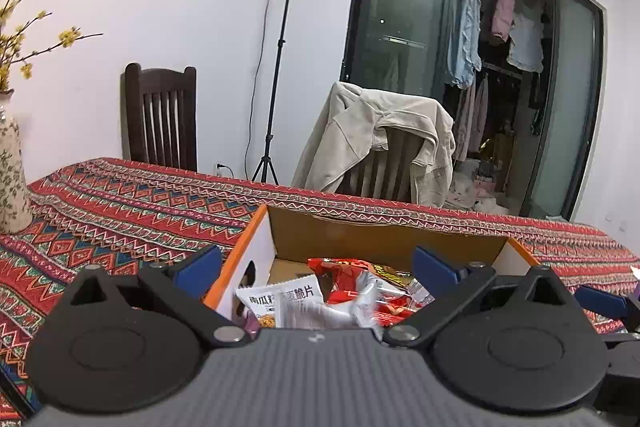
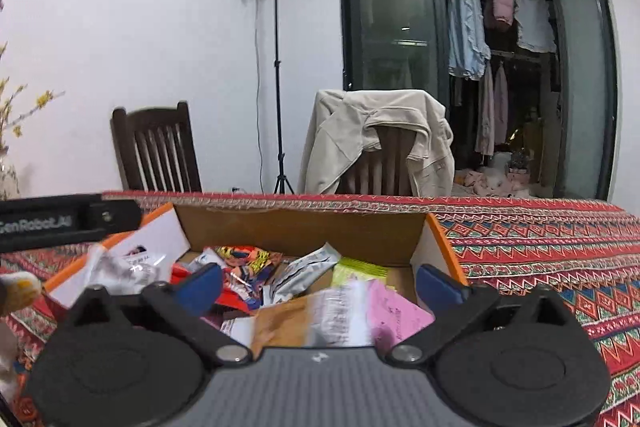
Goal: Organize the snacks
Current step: 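Carry both held packets into the box and open both grippers, then withdraw both open grippers back from the box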
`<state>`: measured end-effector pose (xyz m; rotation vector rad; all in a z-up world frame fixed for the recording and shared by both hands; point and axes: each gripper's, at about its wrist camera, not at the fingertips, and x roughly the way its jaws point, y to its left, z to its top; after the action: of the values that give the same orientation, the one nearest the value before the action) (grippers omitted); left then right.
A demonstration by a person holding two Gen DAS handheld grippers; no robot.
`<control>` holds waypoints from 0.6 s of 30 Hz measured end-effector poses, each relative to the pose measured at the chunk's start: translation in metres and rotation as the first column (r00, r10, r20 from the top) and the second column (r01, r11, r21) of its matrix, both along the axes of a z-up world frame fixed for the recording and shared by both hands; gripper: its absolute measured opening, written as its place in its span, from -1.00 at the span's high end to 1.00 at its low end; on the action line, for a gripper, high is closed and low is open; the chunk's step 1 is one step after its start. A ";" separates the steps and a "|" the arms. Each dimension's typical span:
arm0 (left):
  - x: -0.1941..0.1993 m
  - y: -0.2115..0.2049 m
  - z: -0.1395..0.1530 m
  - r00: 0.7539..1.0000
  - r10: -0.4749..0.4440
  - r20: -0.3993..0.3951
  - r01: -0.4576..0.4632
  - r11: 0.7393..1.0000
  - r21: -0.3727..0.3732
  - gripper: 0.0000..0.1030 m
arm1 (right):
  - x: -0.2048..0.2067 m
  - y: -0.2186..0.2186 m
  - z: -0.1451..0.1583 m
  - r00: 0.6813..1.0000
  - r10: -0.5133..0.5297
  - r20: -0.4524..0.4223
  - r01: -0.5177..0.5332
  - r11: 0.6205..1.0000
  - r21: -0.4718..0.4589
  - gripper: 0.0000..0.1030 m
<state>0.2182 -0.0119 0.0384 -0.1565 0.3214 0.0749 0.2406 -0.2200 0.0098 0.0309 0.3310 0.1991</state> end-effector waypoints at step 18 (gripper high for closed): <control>-0.055 -0.001 0.043 0.999 0.036 -0.003 -0.036 0.998 0.050 -1.00 | -0.045 -0.009 0.042 1.000 -0.001 0.028 0.000 1.000 0.028 -1.00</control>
<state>0.1636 -0.0127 0.0818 -0.1123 0.3200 0.1189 0.1955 -0.2288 0.0515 0.0556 0.3000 0.2036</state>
